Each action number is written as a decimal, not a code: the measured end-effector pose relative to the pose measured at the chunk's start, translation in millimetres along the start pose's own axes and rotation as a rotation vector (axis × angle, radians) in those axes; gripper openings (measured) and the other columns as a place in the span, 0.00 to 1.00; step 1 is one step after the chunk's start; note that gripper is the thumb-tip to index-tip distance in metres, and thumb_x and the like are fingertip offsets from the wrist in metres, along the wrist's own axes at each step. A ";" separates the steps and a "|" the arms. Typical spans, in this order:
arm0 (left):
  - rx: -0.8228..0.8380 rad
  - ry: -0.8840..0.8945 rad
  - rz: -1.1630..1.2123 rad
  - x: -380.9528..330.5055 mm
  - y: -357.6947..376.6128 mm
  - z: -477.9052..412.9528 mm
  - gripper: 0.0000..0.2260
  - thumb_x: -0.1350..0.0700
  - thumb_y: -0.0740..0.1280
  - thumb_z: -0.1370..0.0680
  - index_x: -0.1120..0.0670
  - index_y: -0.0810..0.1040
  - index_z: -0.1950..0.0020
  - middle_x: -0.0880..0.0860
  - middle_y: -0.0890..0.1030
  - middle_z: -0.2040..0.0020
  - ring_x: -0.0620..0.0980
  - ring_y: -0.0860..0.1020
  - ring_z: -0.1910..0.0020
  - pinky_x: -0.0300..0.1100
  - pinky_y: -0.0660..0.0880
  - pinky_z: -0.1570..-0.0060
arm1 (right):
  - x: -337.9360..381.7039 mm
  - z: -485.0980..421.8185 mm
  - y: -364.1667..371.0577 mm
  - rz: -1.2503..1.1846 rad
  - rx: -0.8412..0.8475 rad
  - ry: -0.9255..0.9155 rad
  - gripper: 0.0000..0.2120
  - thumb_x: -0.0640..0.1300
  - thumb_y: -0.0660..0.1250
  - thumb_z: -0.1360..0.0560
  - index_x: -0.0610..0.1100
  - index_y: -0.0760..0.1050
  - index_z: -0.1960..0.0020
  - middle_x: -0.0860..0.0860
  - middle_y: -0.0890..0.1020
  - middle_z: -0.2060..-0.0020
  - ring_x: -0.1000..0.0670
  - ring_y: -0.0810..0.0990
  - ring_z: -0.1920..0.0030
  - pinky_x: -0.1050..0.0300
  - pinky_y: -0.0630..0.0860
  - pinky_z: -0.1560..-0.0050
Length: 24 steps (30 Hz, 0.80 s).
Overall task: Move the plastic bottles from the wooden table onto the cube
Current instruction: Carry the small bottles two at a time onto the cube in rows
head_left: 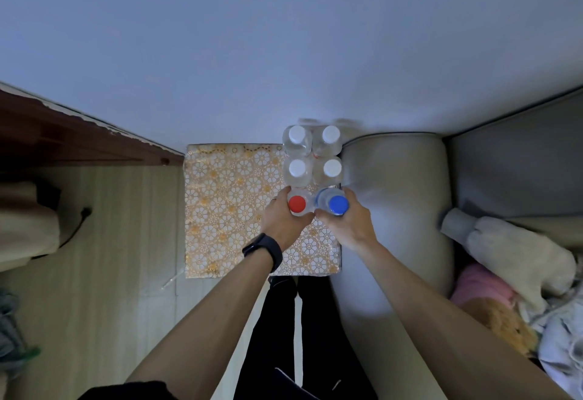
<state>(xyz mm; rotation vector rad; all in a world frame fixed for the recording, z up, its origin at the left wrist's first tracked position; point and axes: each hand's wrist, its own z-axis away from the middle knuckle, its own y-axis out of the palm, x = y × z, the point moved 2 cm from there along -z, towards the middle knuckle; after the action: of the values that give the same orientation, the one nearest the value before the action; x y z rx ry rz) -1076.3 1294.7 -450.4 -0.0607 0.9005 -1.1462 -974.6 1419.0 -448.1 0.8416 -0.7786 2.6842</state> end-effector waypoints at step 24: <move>0.045 -0.024 0.069 1.3 -5.9 -5.8 0.20 0.51 0.75 0.29 0.45 0.74 0.40 0.47 0.83 0.50 0.50 0.82 0.51 0.51 0.81 0.48 | 6.5 7.7 9.9 -0.141 -0.047 -0.003 0.25 0.50 0.76 0.29 0.48 0.74 0.34 0.52 0.84 0.53 0.60 0.80 0.63 0.73 0.71 0.71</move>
<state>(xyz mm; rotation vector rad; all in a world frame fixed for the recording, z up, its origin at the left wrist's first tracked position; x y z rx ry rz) -1084.4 1293.3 -452.2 -0.0064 0.8493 -1.0986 -979.9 1406.9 -443.1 0.8554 -0.7505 2.5325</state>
